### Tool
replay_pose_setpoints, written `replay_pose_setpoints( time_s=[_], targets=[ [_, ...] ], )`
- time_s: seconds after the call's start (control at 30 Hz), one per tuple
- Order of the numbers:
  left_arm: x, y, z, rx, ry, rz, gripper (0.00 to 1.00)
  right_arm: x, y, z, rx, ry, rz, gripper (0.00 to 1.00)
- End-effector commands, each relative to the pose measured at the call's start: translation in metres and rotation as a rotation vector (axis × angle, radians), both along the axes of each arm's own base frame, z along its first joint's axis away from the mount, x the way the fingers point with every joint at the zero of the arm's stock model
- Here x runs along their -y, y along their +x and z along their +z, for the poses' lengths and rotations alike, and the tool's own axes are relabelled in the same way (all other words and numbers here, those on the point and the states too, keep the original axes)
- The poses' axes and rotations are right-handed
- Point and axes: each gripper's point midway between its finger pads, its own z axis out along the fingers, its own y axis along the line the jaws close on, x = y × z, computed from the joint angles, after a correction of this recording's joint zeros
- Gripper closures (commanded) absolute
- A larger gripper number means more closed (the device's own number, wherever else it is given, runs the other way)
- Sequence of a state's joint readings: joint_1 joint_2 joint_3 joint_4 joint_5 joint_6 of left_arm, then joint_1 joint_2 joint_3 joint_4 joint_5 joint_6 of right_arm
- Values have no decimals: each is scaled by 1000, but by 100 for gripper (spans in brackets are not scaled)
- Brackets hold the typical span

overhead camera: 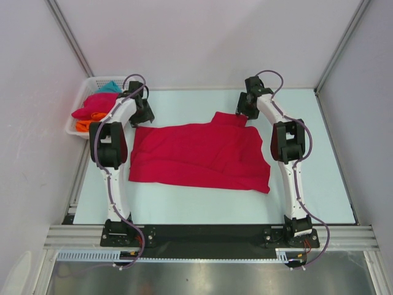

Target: Fold and stack the t-shirts

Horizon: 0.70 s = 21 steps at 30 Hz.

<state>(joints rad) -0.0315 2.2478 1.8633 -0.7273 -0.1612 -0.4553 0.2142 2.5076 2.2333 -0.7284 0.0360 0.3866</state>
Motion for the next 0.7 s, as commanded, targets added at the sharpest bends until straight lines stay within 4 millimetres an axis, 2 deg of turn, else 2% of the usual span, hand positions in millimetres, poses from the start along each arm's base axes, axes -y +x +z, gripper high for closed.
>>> replay_pose_setpoints(
  time_s=[0.0, 0.17, 0.27, 0.3, 0.33, 0.4, 0.43, 0.5, 0.57, 0.63, 0.67],
  targets=[
    [-47, -30, -40, -141, 60, 150, 32, 0, -14, -3, -48, 1, 26, 39],
    [-43, -35, -47, -185, 76, 131, 34, 2, -14, 2, -45, 0, 29, 40],
    [-41, -36, -48, -200, 69, 123, 42, 3, -16, 5, -47, 3, 24, 40],
    [-40, -38, -49, -206, 69, 121, 46, -1, -19, 4, -58, 25, 37, 40],
    [-40, -38, -47, -205, 71, 120, 57, -2, -20, 5, -59, 31, 39, 40],
    [-38, -42, -48, -218, 79, 118, 65, -2, -20, 7, -54, 39, 41, 40],
    [-38, -43, -46, -215, 77, 119, 73, -3, -22, 8, -57, 46, 44, 41],
    [-37, -46, -48, -222, 74, 117, 78, -5, -22, 8, -55, 52, 49, 45],
    [-36, -46, -49, -224, 67, 113, 93, -8, -23, 7, -63, 72, 60, 72],
    [-35, -45, -44, -217, 64, 113, 100, -8, -24, 9, -64, 82, 65, 100],
    [-36, -46, -42, -215, 66, 115, 100, -7, -24, 10, -62, 81, 66, 100]
  ],
)
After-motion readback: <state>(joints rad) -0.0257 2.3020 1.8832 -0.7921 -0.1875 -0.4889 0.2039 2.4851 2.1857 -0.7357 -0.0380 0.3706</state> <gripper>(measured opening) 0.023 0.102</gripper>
